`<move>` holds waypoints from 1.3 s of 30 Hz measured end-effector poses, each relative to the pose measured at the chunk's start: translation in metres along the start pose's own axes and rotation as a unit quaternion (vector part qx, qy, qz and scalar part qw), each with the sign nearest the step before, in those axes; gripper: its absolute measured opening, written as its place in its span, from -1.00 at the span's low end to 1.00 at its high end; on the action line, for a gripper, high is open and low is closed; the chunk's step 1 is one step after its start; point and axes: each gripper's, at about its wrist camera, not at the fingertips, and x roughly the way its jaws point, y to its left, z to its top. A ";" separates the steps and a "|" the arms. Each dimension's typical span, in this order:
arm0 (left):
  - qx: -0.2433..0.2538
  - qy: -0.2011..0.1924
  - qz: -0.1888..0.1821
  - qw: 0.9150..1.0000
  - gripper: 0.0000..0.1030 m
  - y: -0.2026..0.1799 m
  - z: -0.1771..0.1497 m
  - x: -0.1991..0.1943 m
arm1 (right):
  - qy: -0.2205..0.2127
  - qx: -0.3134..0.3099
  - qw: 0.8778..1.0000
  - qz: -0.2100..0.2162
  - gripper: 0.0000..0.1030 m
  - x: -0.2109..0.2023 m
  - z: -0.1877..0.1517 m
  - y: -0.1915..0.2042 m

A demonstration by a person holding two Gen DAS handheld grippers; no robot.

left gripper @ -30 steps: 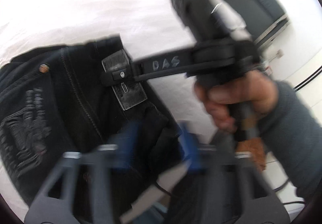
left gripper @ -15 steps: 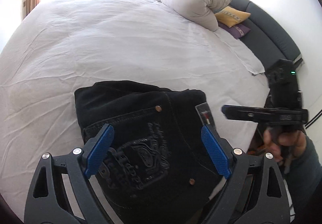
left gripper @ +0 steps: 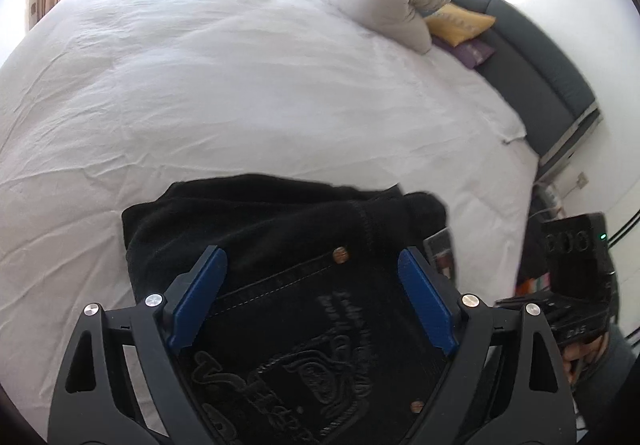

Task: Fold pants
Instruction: 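Open the left tool and release the folded jeans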

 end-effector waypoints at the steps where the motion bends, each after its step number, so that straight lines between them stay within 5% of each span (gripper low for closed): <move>1: -0.008 -0.010 -0.005 1.000 0.69 0.000 0.000 -0.004 | -0.008 -0.007 1.000 0.015 -0.33 -0.003 0.005 0.006; 3: -0.015 0.015 0.012 1.000 0.69 0.004 -0.007 0.008 | -0.023 -0.025 0.998 0.057 -0.25 -0.010 0.007 0.017; 5: 0.007 0.017 0.034 0.999 0.69 0.004 -0.019 0.018 | -0.013 -0.029 0.998 0.050 -0.14 -0.001 0.010 0.017; 7: 0.033 -0.003 0.053 0.998 0.69 -0.002 -0.030 0.023 | 0.016 -0.008 0.999 0.030 -0.20 0.019 0.008 0.002; 9: 0.042 -0.004 0.065 0.997 0.70 -0.006 -0.031 0.025 | 0.002 0.008 0.999 0.040 -0.41 0.022 0.005 -0.010; 17: 0.050 -0.008 0.074 0.996 0.70 -0.009 -0.033 0.026 | -0.013 0.010 0.999 0.045 -0.42 0.022 0.007 -0.010; 22: 0.044 -0.003 0.080 0.996 0.71 -0.016 -0.029 0.005 | -0.032 -0.015 0.998 0.057 -0.23 -0.004 0.001 0.013; 25: 0.035 0.001 0.093 0.995 0.72 -0.018 -0.027 -0.012 | -0.068 -0.030 0.995 0.059 0.20 -0.025 0.010 0.021; 30: 0.004 0.001 0.119 0.993 0.73 -0.007 -0.032 -0.050 | -0.037 -0.022 0.999 -0.016 0.23 -0.010 0.023 0.006; 33: -0.020 -0.001 0.138 0.990 0.82 0.014 -0.041 -0.074 | -0.045 -0.008 0.999 -0.023 0.23 -0.010 0.025 -0.003; 36: -0.094 0.018 0.077 0.992 0.83 0.034 -0.054 -0.088 | -0.067 0.001 0.998 -0.020 0.23 -0.019 0.026 -0.008; 39: -0.076 0.000 0.028 0.997 0.83 0.021 -0.058 -0.092 | -0.078 -0.002 0.997 0.003 0.23 -0.023 0.028 -0.004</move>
